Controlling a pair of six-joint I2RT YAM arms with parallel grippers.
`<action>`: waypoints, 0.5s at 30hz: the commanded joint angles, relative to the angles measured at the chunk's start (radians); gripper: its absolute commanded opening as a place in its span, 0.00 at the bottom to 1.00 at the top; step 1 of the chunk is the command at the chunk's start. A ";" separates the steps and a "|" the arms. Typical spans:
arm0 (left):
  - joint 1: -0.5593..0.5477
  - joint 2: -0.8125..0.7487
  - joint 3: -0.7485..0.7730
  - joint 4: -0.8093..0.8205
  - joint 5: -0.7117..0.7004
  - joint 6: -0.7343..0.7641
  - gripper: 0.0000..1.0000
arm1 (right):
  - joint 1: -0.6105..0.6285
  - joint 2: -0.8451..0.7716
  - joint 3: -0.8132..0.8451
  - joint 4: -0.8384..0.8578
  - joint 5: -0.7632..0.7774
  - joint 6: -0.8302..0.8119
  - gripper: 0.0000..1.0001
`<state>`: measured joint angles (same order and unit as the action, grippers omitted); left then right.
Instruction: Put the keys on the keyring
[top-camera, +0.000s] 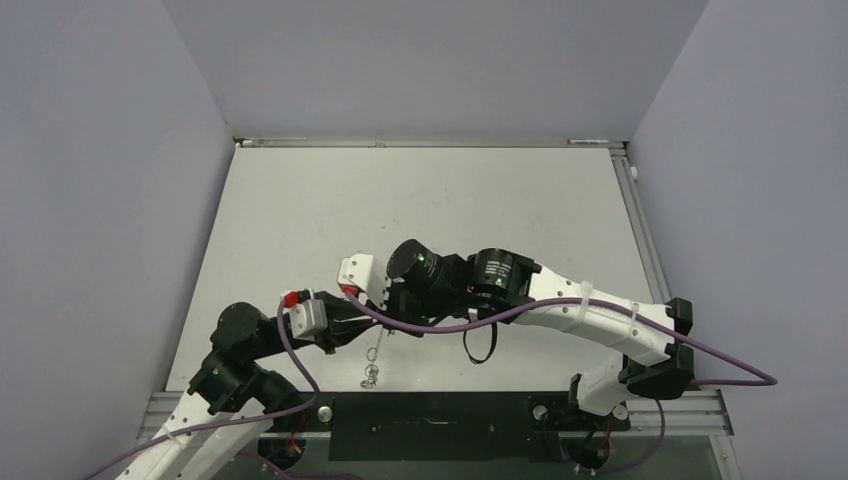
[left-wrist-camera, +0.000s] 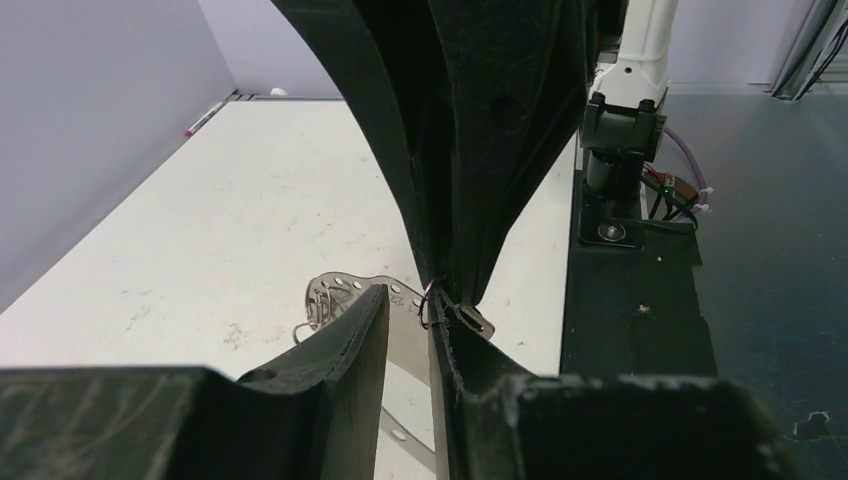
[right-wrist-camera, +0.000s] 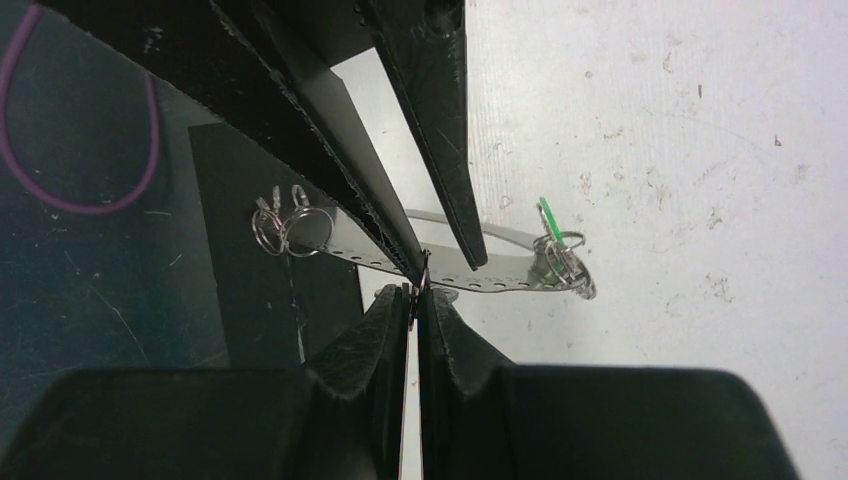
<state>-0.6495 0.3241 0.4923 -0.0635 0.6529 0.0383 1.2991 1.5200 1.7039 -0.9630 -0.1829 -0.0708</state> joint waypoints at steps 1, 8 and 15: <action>-0.009 0.014 -0.001 0.035 0.011 0.002 0.18 | 0.028 -0.072 0.043 0.053 0.018 -0.003 0.05; -0.023 0.026 -0.004 0.047 0.037 -0.006 0.00 | 0.038 -0.066 0.042 0.057 0.017 0.001 0.05; -0.026 -0.010 -0.005 0.048 0.043 -0.020 0.00 | 0.043 -0.083 0.027 0.099 0.042 0.011 0.05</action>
<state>-0.6727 0.3340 0.4889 -0.0399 0.6922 0.0288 1.3243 1.5028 1.7039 -0.9684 -0.1543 -0.0708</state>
